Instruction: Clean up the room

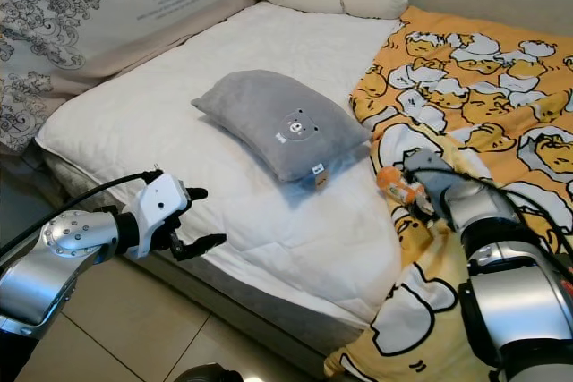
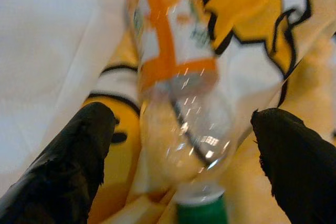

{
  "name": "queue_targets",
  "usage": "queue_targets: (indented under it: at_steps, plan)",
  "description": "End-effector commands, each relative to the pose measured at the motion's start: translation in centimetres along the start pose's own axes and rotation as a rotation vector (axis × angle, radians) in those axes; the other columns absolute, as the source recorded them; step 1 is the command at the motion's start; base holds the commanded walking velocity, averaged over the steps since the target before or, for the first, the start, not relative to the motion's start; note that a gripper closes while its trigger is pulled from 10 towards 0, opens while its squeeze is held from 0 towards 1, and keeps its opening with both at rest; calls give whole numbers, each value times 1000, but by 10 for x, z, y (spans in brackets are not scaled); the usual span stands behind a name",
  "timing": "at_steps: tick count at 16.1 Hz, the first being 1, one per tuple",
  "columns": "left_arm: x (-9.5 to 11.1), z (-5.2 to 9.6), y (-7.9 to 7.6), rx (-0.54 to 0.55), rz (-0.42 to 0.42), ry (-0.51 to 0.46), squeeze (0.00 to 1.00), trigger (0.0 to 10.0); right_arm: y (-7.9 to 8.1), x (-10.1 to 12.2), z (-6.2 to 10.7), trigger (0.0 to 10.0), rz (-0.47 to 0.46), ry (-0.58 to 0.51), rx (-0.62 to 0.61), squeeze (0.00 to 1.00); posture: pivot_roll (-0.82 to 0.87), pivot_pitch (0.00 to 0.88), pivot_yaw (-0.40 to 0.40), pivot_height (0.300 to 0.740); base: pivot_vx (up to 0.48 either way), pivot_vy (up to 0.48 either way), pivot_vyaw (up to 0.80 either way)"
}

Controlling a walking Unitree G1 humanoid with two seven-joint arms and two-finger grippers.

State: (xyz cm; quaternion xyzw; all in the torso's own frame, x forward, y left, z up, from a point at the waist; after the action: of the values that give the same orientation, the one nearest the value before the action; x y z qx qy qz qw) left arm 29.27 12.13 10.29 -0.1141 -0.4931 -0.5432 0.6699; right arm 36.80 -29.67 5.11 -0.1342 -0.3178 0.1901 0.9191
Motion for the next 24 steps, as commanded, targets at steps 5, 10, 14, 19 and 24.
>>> queue_targets:
  at_steps: [5,10,14,19,24]
  plan:
    - [5,7,2,-26,-32,15,0,10000,-13,8,-1,10000,-93,-81,-172,0,118,0,84,740,0,0,0]
    - [1,22,-1,-26,-27,52,0,10000,-8,5,-4,10000,-156,-102,-184,0,215,45,70,740,0,0,0]
    - [2,33,-4,-15,-16,64,0,10000,-24,23,4,10000,-209,-187,-233,0,236,61,50,740,0,0,0]
    - [6,28,-11,-52,-6,43,0,10000,-38,7,8,10000,-209,-122,-243,1000,190,47,78,740,0,0,0]
    - [15,20,-5,-57,-18,7,0,10000,-45,-35,7,10000,-279,-11,-261,0,179,37,76,740,0,0,0]
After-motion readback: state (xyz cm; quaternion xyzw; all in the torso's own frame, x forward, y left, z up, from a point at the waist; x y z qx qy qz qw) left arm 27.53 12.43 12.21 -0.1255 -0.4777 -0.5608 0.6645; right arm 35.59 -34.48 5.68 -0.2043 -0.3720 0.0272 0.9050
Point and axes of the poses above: a point about 5 cm out from each wrist's last joint towards the gripper, its own z axis pointing back from the gripper into the wrist, its own x axis along the axis of the wrist's last joint, y = z × x, the point moved 5 cm from there along -z, pointing out of the wrist towards the gripper, and after that the axes turned 10 degrees about -z, right-handed, at the moved point
